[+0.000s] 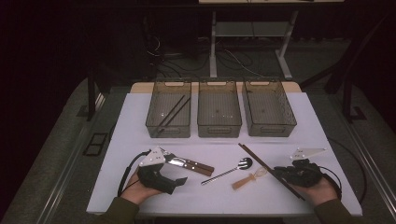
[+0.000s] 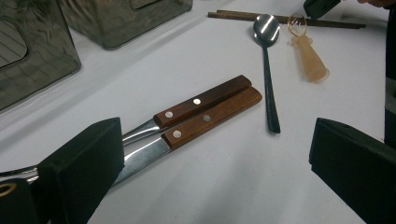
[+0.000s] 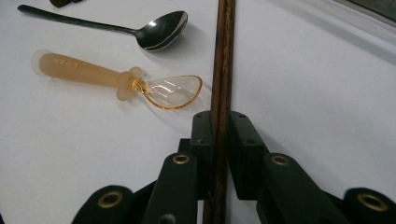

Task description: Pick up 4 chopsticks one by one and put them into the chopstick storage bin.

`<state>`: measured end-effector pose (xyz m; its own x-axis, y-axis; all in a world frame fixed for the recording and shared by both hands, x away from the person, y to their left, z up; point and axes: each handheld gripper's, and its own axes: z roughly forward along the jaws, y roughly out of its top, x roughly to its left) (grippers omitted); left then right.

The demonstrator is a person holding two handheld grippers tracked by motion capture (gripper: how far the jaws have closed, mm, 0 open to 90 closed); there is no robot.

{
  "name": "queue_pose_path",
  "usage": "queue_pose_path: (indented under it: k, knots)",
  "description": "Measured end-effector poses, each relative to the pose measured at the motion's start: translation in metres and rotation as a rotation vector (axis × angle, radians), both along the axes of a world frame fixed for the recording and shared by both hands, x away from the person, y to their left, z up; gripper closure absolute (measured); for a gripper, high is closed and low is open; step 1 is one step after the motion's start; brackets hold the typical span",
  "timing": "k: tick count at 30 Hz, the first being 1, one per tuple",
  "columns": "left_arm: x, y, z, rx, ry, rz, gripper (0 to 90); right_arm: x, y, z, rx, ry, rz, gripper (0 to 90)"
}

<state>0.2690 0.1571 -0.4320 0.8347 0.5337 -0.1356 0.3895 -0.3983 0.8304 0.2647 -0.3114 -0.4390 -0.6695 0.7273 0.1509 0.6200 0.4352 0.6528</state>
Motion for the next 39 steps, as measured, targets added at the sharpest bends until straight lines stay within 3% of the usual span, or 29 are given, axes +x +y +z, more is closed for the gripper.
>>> queue_pose_path:
  k: [14, 31, 39]
  knots:
    - [0.0000, -0.0002, 0.0001, 0.000, 0.000, -0.003, 2.4, 0.0029, -0.0014, -0.0027, -0.020, 0.006, -0.021, 80.4]
    - [-0.0001, -0.0014, -0.0006, 0.002, 0.003, -0.006, 2.4, 0.0025, 0.0019, -0.0064, -0.104, -0.037, 0.004, 81.3]
    - [-0.0002, -0.0021, -0.0007, 0.004, 0.005, -0.009, 2.6, 0.0029, 0.0045, -0.0061, -0.104, -0.020, -0.051, 84.0]
